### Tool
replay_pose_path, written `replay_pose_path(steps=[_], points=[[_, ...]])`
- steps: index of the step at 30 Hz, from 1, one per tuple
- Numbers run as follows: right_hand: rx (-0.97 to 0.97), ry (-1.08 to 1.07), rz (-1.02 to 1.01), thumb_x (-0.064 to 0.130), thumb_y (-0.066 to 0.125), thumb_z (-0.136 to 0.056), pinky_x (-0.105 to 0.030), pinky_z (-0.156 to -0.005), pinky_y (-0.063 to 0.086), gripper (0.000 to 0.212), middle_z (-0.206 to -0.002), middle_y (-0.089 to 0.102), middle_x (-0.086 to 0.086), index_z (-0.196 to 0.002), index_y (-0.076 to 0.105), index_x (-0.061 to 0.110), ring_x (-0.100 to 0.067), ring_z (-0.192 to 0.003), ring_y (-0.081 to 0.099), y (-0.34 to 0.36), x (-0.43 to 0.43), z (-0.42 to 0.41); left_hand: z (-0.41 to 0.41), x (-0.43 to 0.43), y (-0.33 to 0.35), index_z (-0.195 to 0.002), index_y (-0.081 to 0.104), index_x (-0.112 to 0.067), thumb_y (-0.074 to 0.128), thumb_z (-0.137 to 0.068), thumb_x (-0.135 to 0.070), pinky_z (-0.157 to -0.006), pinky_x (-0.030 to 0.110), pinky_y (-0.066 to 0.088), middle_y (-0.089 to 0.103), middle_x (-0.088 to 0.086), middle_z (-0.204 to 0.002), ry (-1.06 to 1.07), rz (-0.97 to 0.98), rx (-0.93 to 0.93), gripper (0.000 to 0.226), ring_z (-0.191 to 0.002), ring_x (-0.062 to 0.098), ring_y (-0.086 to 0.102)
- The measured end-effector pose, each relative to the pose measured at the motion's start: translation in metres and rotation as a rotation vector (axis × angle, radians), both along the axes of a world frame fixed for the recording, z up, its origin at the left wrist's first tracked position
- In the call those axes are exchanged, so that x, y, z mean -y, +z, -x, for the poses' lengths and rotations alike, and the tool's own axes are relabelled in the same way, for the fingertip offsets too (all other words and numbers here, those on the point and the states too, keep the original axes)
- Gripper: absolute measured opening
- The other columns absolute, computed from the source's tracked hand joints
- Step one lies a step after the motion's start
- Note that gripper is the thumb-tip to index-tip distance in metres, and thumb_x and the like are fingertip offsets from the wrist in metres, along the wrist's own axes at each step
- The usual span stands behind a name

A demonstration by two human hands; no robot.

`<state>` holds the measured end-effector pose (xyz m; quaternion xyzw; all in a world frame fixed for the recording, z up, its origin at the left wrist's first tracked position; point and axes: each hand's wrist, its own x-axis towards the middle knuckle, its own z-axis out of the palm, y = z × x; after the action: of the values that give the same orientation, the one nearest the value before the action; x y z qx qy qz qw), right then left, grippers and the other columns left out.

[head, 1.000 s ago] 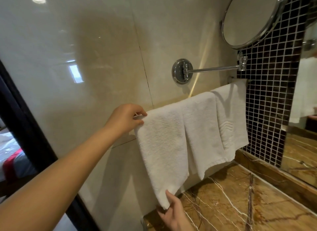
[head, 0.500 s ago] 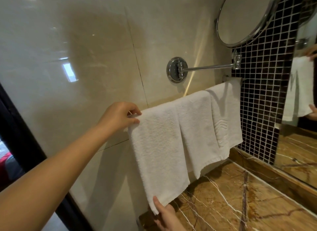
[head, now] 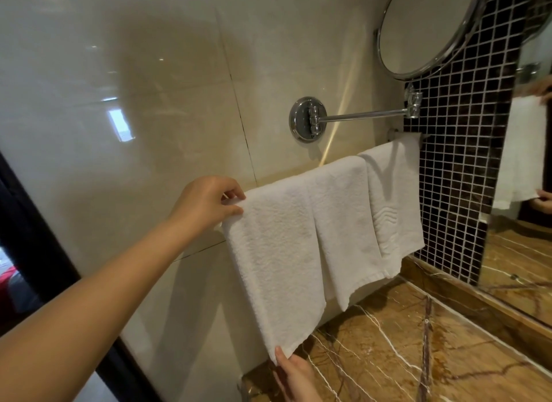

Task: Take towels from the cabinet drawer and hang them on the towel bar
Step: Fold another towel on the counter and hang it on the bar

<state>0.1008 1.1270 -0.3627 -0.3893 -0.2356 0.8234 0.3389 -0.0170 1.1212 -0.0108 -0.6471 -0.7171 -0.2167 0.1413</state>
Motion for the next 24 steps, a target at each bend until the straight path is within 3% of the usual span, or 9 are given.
replay_pose_path(steps=[5, 9, 12, 15, 19, 24], points=[[0.014, 0.048, 0.021, 0.006, 0.075, -0.081, -0.034, -0.082, 0.05, 0.019, -0.1, 0.072, -0.016, -0.098, 0.071, -0.003, -0.03, -0.1, 0.064, 0.003, -0.004, -0.01, -0.002, -0.002, 0.005, -0.086, 0.067, -0.029, 0.077, -0.073, -0.024, -0.07, 0.029, 0.049, 0.059, -0.011, -0.083, -0.007, 0.035, -0.018, 0.017, -0.081, 0.011, 0.06], [-0.013, -0.104, 0.105, -0.004, 0.071, -0.078, -0.047, -0.09, 0.051, 0.021, -0.103, 0.067, -0.027, -0.098, 0.068, -0.01, -0.041, -0.097, 0.064, 0.0, -0.026, -0.029, -0.005, -0.015, 0.011, -0.083, 0.063, -0.029, 0.07, -0.077, -0.041, -0.07, 0.032, 0.051, 0.063, -0.01, -0.086, -0.01, 0.045, -0.014, 0.015, -0.081, 0.011, 0.061], [-0.12, -0.132, 0.2, 0.013, 0.067, -0.087, -0.043, -0.091, 0.044, 0.033, -0.108, 0.062, -0.019, -0.115, 0.061, -0.003, -0.033, -0.101, 0.057, 0.011, -0.06, -0.054, -0.011, -0.031, 0.012, -0.095, 0.065, -0.029, 0.064, -0.079, -0.046, -0.074, 0.034, 0.051, 0.064, -0.01, -0.093, -0.025, -0.053, 0.047, 0.023, -0.086, 0.011, 0.06], [-0.198, -0.141, 0.209, 0.038, 0.065, -0.088, -0.043, -0.104, 0.037, 0.044, -0.13, 0.054, -0.014, -0.124, 0.051, 0.018, -0.03, -0.122, 0.049, 0.02, -0.091, -0.076, -0.022, -0.052, 0.014, -0.107, 0.061, -0.026, 0.066, -0.08, -0.042, -0.077, 0.035, 0.05, 0.063, -0.006, -0.098, -0.094, -0.092, 0.045, 0.032, -0.087, 0.013, 0.059], [-0.252, -0.186, 0.184, 0.045, 0.064, -0.086, -0.042, -0.103, 0.036, 0.067, -0.141, 0.048, -0.013, -0.141, 0.039, 0.016, -0.029, -0.131, 0.044, 0.026, -0.121, -0.08, -0.037, -0.082, 0.013, -0.114, 0.059, -0.024, 0.066, -0.081, -0.041, -0.077, 0.031, 0.046, 0.062, -0.003, -0.103, -0.112, -0.063, 0.039, 0.037, -0.089, 0.015, 0.058], [-0.274, -0.168, 0.2, 0.043, 0.066, -0.085, -0.043, -0.093, 0.042, 0.066, -0.133, 0.054, -0.015, -0.14, 0.042, 0.016, -0.031, -0.12, 0.05, 0.027, -0.143, -0.072, -0.058, -0.114, 0.01, -0.121, 0.057, -0.022, 0.066, -0.084, -0.038, -0.083, 0.035, 0.048, 0.061, 0.003, -0.114, -0.147, 0.025, 0.03, 0.041, -0.094, 0.017, 0.057]])
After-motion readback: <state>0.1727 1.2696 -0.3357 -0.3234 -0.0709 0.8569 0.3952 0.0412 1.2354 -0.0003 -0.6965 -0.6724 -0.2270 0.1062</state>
